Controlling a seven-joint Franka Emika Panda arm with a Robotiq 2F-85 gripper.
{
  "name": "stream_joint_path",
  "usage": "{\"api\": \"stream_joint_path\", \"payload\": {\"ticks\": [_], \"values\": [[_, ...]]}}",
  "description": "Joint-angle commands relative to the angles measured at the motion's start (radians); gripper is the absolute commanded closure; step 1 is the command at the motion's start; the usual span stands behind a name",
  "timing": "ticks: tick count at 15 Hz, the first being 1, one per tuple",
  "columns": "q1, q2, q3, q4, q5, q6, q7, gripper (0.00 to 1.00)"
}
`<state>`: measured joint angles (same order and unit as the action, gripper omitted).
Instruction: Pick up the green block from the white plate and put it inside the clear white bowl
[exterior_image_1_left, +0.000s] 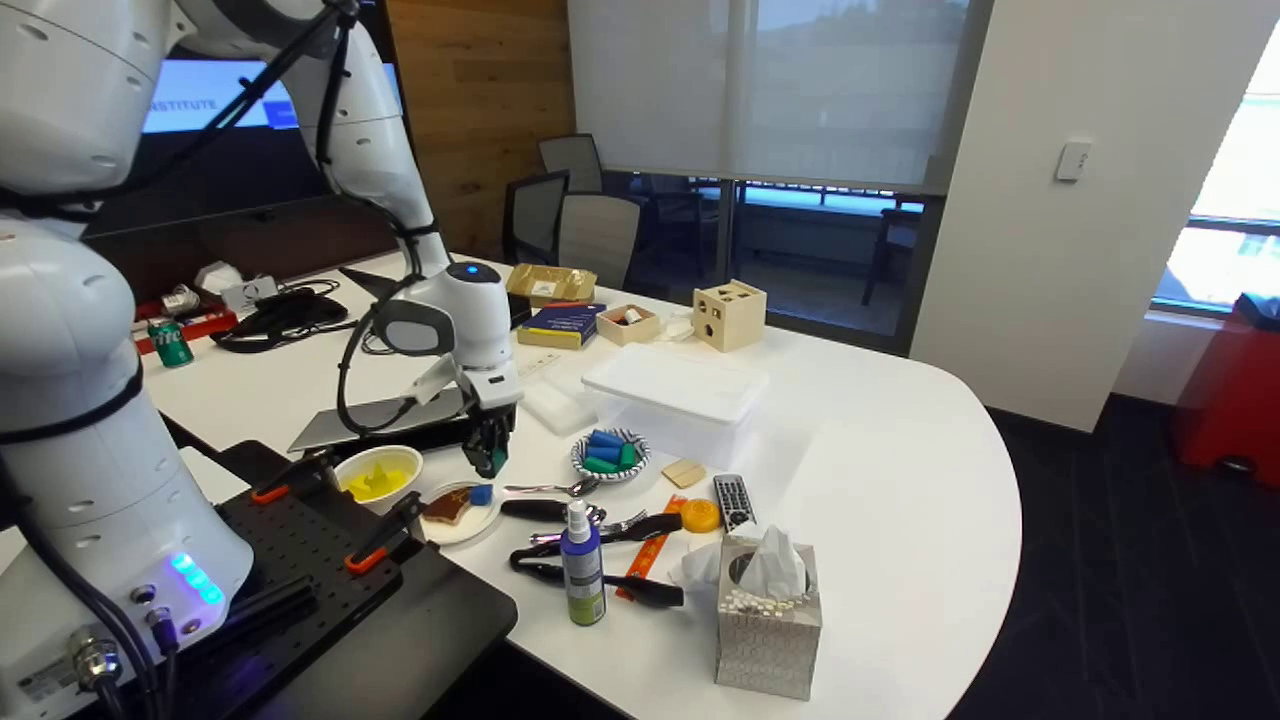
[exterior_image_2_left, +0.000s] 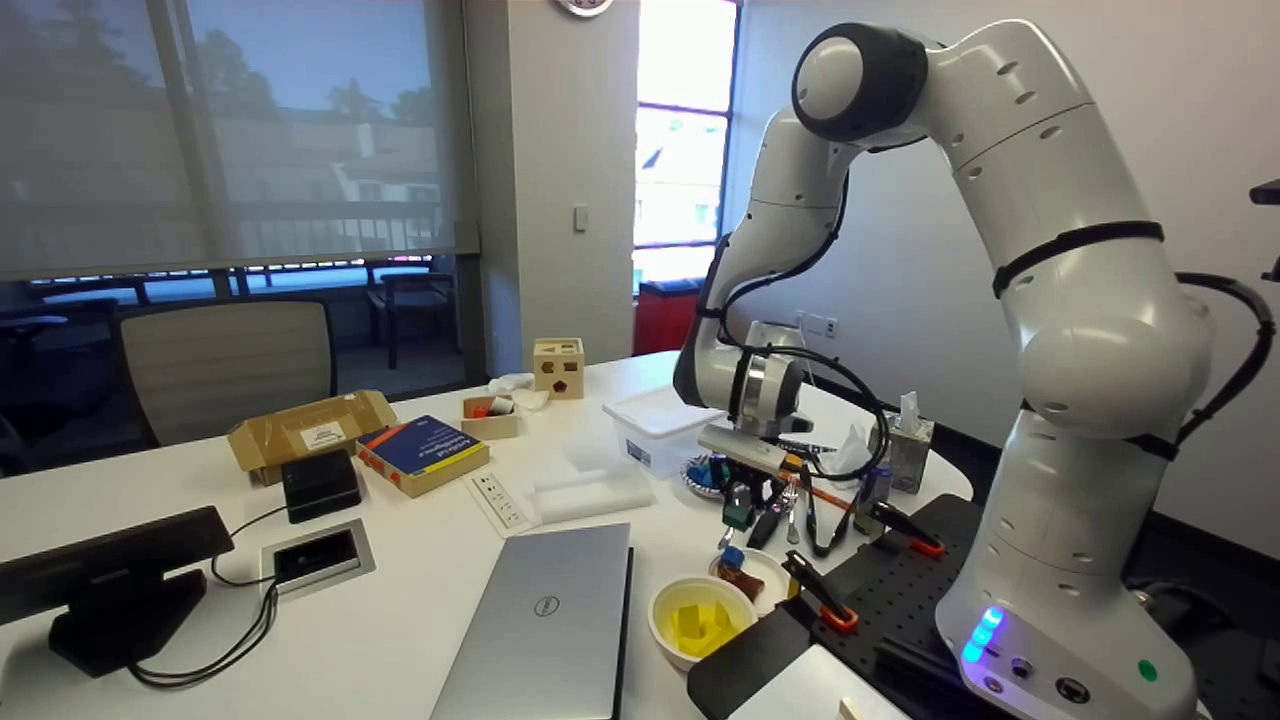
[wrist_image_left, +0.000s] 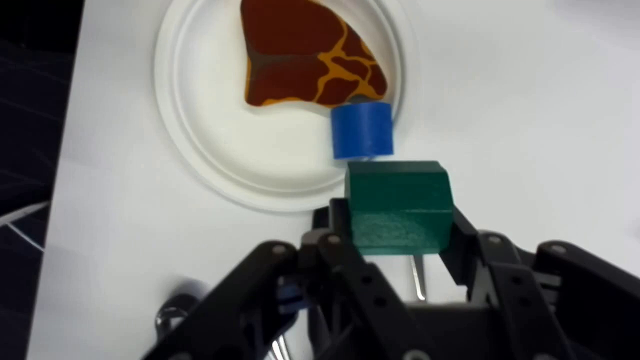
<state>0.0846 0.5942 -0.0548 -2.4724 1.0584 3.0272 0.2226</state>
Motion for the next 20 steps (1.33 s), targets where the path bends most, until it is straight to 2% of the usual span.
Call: {"api": "stream_joint_path", "payload": {"ticks": [1, 4, 6, 12, 16, 20], "values": [[-0.066, -0.112, 0.080, -0.017, 0.031, -0.004, -0.147, 0.80], [-0.132, -0.151, 0.172, 0.008, 0.062, -0.044, -0.271, 0.80], [-0.150, -0.153, 0.220, 0.020, 0.067, -0.075, -0.306, 0.80], [-0.152, -0.133, 0.328, 0.001, 0.116, -0.155, -0.269, 0.80], [-0.140, -0.130, 0.355, -0.038, 0.126, -0.185, -0.213, 0.80], [-0.147, -0.125, 0.347, -0.075, 0.106, -0.209, -0.141, 0.80]]}}
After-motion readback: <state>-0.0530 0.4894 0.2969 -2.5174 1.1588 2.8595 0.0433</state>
